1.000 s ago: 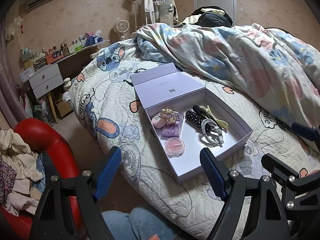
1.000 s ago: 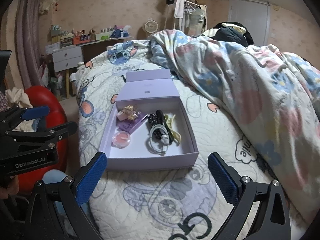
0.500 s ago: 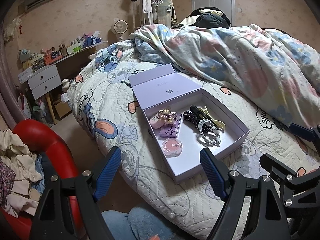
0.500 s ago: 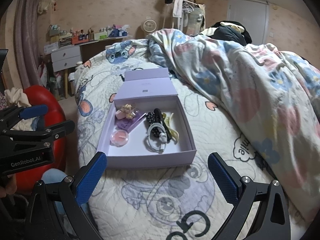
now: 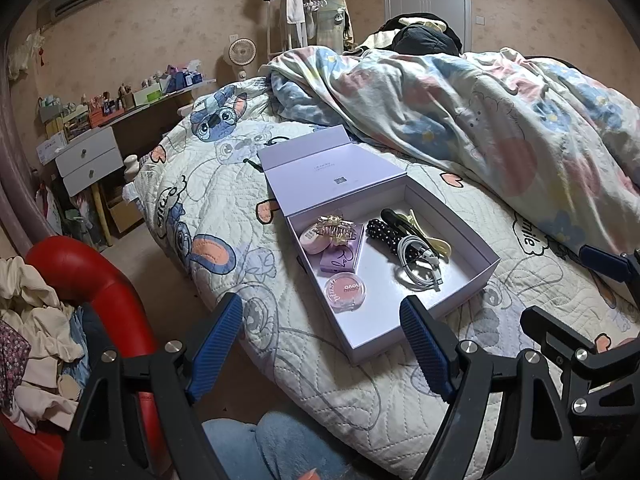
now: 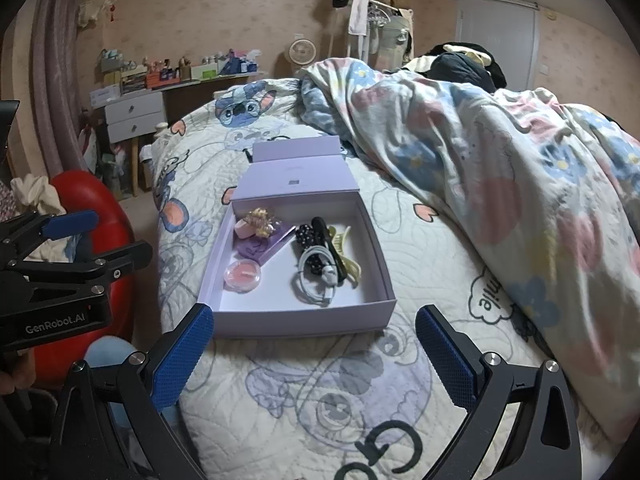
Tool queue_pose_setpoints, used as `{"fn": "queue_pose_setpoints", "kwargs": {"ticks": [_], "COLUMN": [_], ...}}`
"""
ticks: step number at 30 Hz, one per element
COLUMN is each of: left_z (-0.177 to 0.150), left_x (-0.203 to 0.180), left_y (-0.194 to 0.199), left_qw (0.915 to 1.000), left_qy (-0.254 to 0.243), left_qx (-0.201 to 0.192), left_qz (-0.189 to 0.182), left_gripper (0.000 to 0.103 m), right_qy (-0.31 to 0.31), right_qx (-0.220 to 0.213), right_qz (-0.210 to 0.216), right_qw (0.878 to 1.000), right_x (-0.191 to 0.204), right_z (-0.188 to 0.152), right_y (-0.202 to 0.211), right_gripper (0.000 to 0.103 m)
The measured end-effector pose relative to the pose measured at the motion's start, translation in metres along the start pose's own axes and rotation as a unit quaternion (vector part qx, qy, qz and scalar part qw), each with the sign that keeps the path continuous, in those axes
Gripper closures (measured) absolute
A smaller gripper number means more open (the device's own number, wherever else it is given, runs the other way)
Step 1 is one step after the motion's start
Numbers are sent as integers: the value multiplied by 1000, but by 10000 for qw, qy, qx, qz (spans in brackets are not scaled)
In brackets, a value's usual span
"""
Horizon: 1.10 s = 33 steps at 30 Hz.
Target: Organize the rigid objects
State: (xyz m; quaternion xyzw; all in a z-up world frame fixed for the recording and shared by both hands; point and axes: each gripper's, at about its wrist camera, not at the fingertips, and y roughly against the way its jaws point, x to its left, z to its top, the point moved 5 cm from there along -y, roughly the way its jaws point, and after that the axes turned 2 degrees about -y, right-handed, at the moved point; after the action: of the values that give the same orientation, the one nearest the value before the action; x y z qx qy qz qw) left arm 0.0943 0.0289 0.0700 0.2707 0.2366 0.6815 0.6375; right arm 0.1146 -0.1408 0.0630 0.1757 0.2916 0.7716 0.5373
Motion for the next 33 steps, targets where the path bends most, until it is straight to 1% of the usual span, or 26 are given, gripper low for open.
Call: {"fn": "queue_pose_setpoints", "kwargs": {"ticks": [10,16,29,31,33], "left_z": [-2,-4,-8,-9,-9], "left_x": [1,1,-6,-7,-8], "left_y": [-3,-8,-15,-16,-16], "left_qw": [10000,9999,9996,9995,9994], "left_qy": [6,42,-127,-135,-117], "left_qx": [42,132,262,275,278], "left_qz": [4,0,3,-35,-147], "left_gripper": [22,22,22,22,22], "right_qy": [16,18,29,9,-6], "right_qx": [15,70,149,151,157], "right_qz": [-16,-39,-56,-65,-71], "right_qw": [10000,10000,9999,9999,9999], "right_x": [2,2,-2,-4,-6], "right_z": [-2,-5,-6,-6,-6], "right_y": [0,-4,-9,-9,-10], "right_gripper": [1,1,1,1,1]}}
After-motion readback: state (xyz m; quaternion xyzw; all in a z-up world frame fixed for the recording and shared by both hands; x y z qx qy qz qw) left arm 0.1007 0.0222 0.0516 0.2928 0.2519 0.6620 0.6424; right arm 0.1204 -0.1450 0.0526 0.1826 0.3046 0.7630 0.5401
